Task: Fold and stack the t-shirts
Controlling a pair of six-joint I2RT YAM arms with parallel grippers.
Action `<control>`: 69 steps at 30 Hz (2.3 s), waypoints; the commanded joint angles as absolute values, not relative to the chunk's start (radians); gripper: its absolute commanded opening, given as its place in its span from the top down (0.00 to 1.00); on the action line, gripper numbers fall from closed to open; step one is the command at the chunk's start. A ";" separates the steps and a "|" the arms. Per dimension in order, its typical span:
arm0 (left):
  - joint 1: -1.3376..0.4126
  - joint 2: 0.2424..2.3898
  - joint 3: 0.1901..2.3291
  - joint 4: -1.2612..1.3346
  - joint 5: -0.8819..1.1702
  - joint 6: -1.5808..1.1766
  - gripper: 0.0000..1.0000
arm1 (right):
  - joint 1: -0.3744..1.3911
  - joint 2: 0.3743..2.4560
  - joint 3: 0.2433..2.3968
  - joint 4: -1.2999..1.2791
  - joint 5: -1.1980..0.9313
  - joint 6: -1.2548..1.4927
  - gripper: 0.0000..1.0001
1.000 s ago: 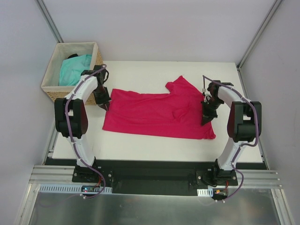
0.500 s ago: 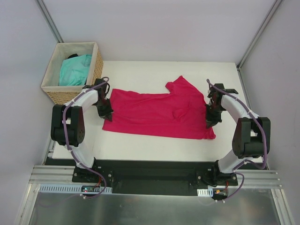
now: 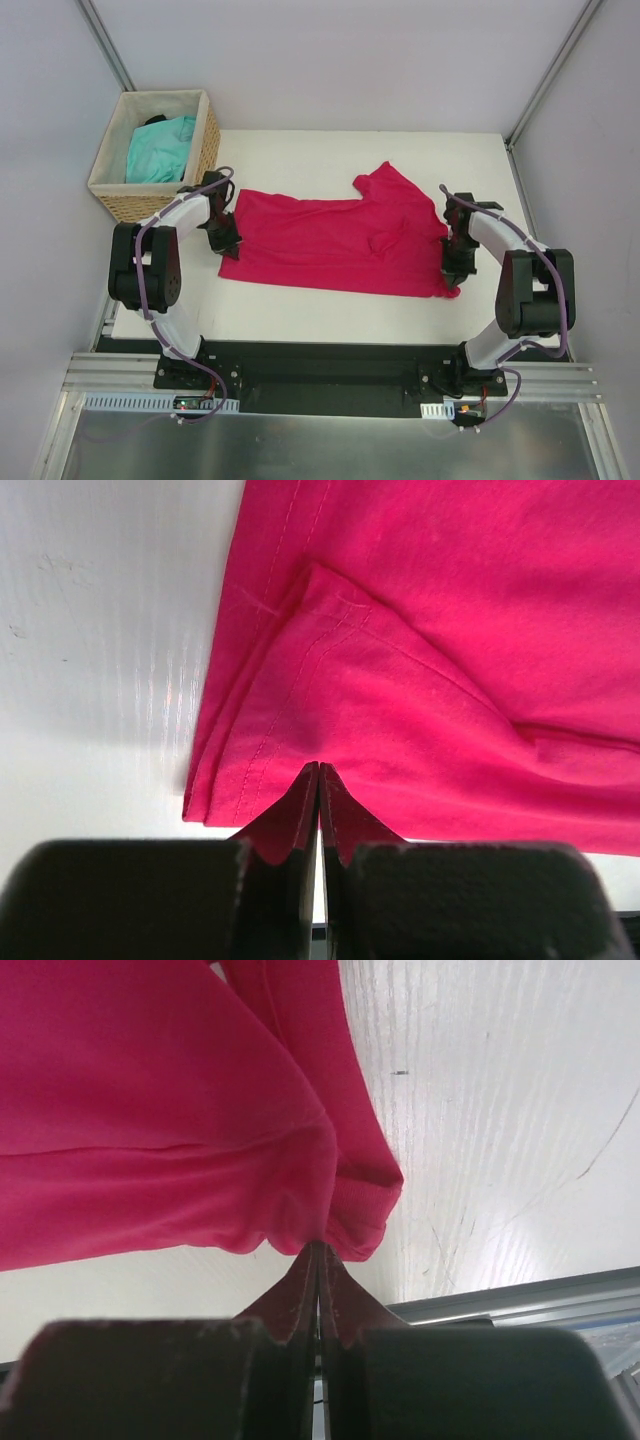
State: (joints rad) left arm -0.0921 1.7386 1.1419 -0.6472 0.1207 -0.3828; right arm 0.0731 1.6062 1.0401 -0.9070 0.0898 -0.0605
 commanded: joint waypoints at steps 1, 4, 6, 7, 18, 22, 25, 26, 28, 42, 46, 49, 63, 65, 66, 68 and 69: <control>-0.092 1.732 1.109 -0.643 0.097 -0.396 1.00 | 0.075 1.575 0.999 -0.854 0.080 -0.051 0.99; -0.087 1.740 1.091 -0.638 0.106 -0.394 1.00 | 0.074 1.609 1.003 -0.825 0.061 -0.069 0.99; -0.086 1.738 1.088 -0.640 0.107 -0.397 1.00 | 0.074 1.614 1.014 -0.815 0.055 -0.077 0.99; -0.086 1.736 1.088 -0.640 0.109 -0.399 1.00 | 0.074 1.615 1.032 -0.818 0.058 -0.078 0.99; -0.074 1.775 1.088 -0.696 0.120 -0.445 1.00 | 0.048 1.698 1.124 -0.879 0.067 -0.147 0.99; -0.072 1.821 1.123 -0.750 0.126 -0.453 1.00 | 0.046 1.704 1.198 -0.942 0.090 -0.156 0.99; -0.072 1.822 1.121 -0.753 0.130 -0.460 1.00 | 0.041 1.657 1.221 -0.988 0.113 -0.156 0.99; -0.072 1.819 1.121 -0.752 0.130 -0.462 1.00 | 0.038 1.646 1.223 -1.005 0.118 -0.163 0.99; -0.072 1.815 1.126 -0.755 0.123 -0.457 1.00 | 0.035 1.611 1.217 -1.011 0.103 -0.163 0.99; -0.072 1.861 1.170 -0.778 0.120 -0.437 1.00 | 0.034 1.562 1.072 -0.842 -0.172 -0.115 0.99; -0.072 1.858 1.178 -0.778 0.120 -0.430 1.00 | 0.035 1.607 1.037 -0.787 -0.178 -0.123 0.99; -0.071 1.858 1.181 -0.778 0.118 -0.428 1.00 | 0.034 1.661 1.031 -0.790 -0.161 -0.135 0.99; -0.043 1.769 1.077 -0.867 0.150 -0.471 1.00 | 0.034 1.812 1.072 -0.966 0.032 -0.152 0.99; -0.041 1.743 1.056 -0.876 0.146 -0.474 1.00 | 0.032 1.815 1.049 -0.973 0.035 -0.141 0.99; -0.041 1.737 1.049 -0.887 0.146 -0.476 1.00 | 0.032 1.815 1.045 -0.986 0.035 -0.137 0.99; -0.040 1.717 1.028 -0.894 0.143 -0.480 1.00 | 0.032 1.807 1.022 -0.994 0.043 -0.126 0.99; -0.040 1.709 1.020 -0.897 0.141 -0.482 1.00 | 0.034 1.798 1.011 -0.994 0.041 -0.115 0.99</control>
